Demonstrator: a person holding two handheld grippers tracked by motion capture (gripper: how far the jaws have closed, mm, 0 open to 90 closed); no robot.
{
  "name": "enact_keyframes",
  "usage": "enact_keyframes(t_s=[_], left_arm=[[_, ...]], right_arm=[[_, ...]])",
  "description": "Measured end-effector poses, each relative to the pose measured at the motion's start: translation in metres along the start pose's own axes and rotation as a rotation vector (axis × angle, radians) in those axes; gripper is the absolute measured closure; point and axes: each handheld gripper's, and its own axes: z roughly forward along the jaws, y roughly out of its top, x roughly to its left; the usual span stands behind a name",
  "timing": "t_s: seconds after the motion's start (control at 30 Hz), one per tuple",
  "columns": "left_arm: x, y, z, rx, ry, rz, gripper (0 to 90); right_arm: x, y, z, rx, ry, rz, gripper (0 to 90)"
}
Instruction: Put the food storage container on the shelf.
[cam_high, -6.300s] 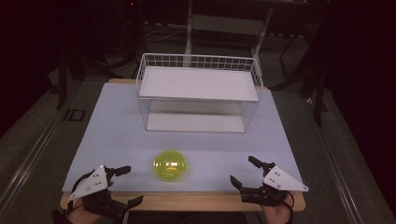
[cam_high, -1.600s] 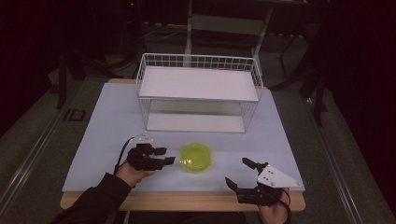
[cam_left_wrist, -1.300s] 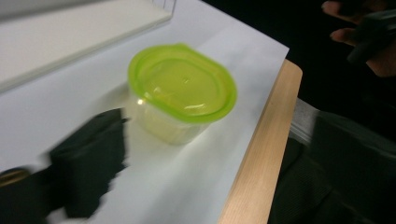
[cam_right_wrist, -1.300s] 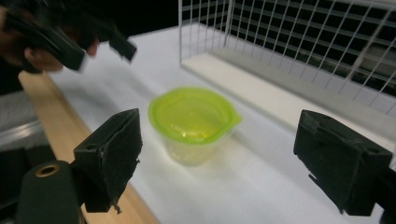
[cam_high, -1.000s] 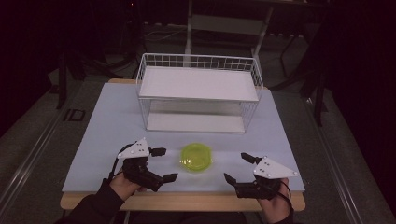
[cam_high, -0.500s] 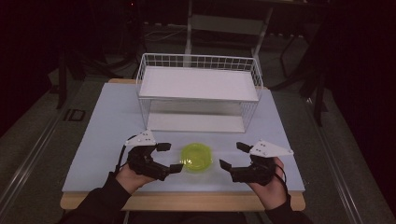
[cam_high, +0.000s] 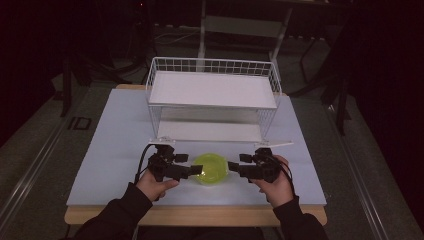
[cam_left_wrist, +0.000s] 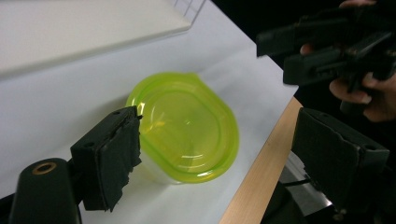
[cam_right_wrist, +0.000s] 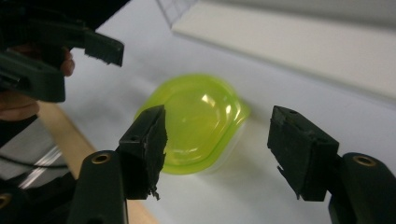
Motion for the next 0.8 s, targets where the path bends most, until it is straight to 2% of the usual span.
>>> enact_keyframes(t_s=[0.03,0.1,0.17,0.23,0.3,0.4,0.43,0.6,0.67,0.8], left_arm=[[0.002,-0.001,0.002,0.008,0.006,-0.016,20.3],[0.007,-0.004,0.007,0.025,0.016,-0.047,21.0],[0.01,-0.007,0.011,0.034,0.012,-0.081,23.1],[0.014,-0.01,0.015,0.042,0.019,-0.105,25.9],[0.019,-0.012,0.018,0.046,0.012,-0.141,30.2],[0.025,-0.015,0.022,0.047,0.0,-0.188,32.3],[0.026,-0.016,0.023,0.05,-0.003,-0.197,33.9],[0.031,-0.019,0.029,0.072,-0.009,-0.231,39.5],[0.032,-0.021,0.031,0.084,-0.003,-0.229,41.7],[0.035,-0.024,0.033,0.078,-0.005,-0.245,53.6]], right_arm=[[-0.002,0.0,0.004,0.016,-0.003,0.007,36.8],[-0.007,0.001,0.011,0.045,0.009,0.033,37.9],[-0.012,0.002,0.017,0.072,0.026,0.082,42.7],[-0.016,0.002,0.022,0.103,0.011,0.129,47.5],[-0.02,0.002,0.027,0.133,0.036,0.184,48.2],[-0.023,0.0,0.035,0.155,0.043,0.216,50.0],[-0.025,-0.001,0.038,0.167,0.052,0.24,51.2],[-0.029,-0.003,0.045,0.19,0.076,0.288,52.7],[-0.029,-0.003,0.046,0.19,0.061,0.294,54.8],[-0.03,-0.005,0.049,0.21,0.065,0.305,65.0]])
